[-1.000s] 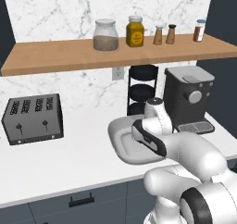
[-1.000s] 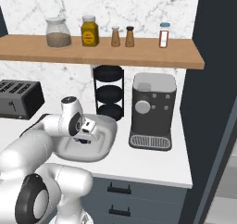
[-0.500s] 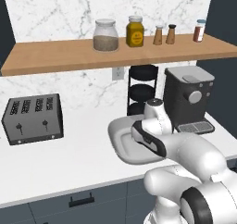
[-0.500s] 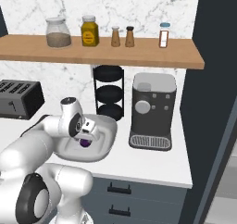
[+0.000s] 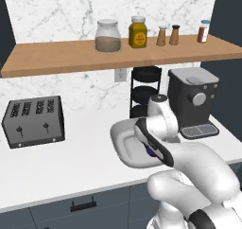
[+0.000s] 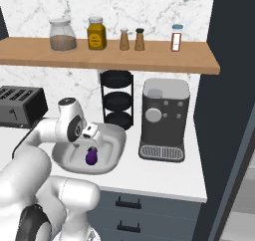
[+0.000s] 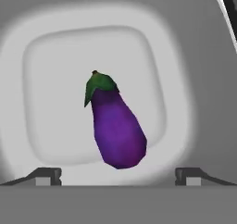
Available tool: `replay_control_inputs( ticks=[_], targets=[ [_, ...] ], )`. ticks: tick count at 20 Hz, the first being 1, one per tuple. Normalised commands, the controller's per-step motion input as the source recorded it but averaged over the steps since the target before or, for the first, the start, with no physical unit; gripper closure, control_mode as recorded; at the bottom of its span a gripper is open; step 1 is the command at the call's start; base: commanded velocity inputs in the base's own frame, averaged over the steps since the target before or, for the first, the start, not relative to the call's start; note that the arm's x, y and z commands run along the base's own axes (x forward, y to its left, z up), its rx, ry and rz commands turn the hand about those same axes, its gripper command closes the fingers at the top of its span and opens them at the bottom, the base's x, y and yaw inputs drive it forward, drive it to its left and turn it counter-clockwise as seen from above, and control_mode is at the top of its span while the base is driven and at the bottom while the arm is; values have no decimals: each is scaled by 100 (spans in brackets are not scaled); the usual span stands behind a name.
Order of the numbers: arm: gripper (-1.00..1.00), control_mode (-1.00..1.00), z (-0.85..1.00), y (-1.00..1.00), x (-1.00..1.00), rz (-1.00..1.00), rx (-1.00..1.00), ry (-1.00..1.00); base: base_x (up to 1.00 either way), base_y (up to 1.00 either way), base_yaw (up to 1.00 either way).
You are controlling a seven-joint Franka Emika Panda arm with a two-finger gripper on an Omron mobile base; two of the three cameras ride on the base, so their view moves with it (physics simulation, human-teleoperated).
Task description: Place one eggplant and one fish in each tupperware on the nearby counter, to pack two identical lunches.
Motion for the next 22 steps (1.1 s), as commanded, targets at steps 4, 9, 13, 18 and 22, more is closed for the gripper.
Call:
replay_control_inputs(
  ticks=[4, 9, 13, 18, 22],
  targets=[
    [-100, -100, 66, -9, -100, 0, 0, -18, 0, 0, 0],
    [-100, -100, 14, -5, -100, 0, 0, -11, 0, 0, 0],
    [-100, 100, 0, 0, -50, 0, 0, -3, -50, -2, 0],
    [-100, 100, 0, 0, 0, 0, 0, 0, -100, -37, -1],
    [-100, 100, 0, 0, 0, 0, 0, 0, -98, -84, -9]
  ],
)
